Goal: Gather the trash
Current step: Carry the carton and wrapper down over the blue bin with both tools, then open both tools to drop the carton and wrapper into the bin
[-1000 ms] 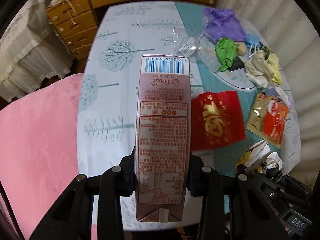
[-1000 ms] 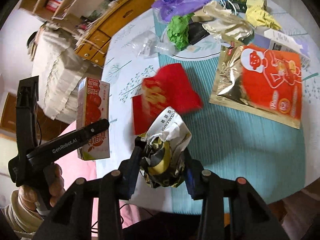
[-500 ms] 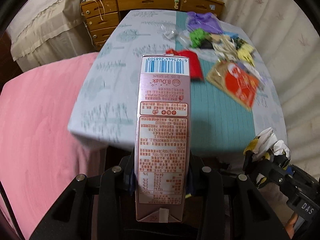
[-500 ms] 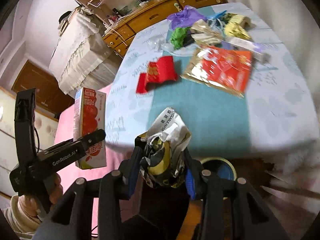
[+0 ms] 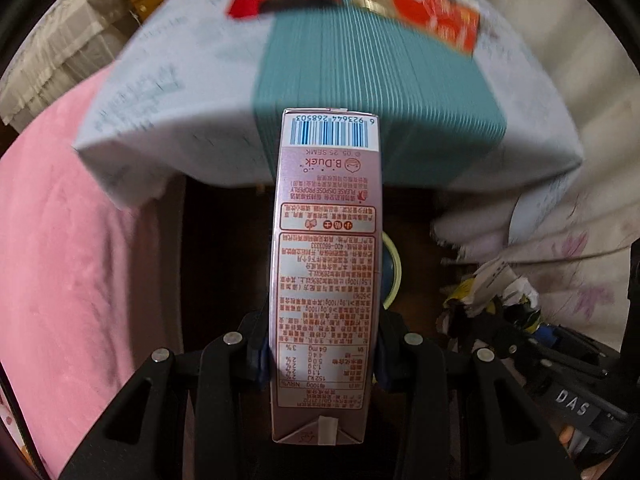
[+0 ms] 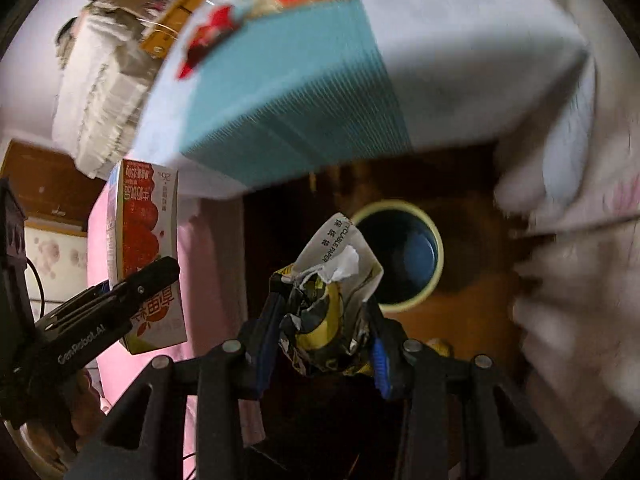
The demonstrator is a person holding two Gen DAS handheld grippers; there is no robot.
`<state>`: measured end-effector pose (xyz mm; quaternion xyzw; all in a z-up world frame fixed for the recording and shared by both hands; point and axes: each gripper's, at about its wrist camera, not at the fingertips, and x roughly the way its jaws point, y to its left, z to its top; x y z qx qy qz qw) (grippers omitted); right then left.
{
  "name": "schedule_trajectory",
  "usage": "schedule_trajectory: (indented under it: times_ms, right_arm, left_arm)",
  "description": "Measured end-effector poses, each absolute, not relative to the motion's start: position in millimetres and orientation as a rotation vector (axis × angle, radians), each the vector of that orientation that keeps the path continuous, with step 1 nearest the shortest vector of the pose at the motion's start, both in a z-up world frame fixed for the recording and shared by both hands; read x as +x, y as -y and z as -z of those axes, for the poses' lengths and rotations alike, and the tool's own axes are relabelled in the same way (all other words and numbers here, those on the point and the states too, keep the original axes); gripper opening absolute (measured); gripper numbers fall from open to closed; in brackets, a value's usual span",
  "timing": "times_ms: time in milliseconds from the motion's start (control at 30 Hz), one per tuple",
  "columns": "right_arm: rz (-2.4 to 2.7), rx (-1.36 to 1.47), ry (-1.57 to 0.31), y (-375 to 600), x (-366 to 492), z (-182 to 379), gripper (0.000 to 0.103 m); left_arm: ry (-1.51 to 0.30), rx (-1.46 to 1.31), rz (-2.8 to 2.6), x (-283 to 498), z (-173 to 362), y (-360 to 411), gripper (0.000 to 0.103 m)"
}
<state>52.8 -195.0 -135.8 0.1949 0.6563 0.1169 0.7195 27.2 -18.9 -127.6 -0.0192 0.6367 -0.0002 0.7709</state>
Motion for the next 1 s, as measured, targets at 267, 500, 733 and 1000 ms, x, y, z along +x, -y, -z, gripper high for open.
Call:
schedule_trajectory:
  times_ms: [267, 500, 733, 1000]
  right_arm:
    - [-0.154, 0.473, -1.488, 198, 55, 239, 0.04]
    - [-0.081, 0.476, -1.464, 196, 74, 344, 0.042]
    - [-0.006, 0.56, -1.462, 200, 79, 425, 0.057]
    - [0.038, 0.536, -1.44, 190, 63, 436, 0.071]
  left_arm:
    - [-1.435, -0.023, 0.044, 36, 237, 33, 0.037]
    - [-1.44, -0.024, 0.095, 54, 347, 40, 0.037]
    - [-1.445, -0.04, 0.117, 74, 419, 32, 0.087]
    - [-1.44, -0.045, 0.051, 76, 427, 4, 0.092]
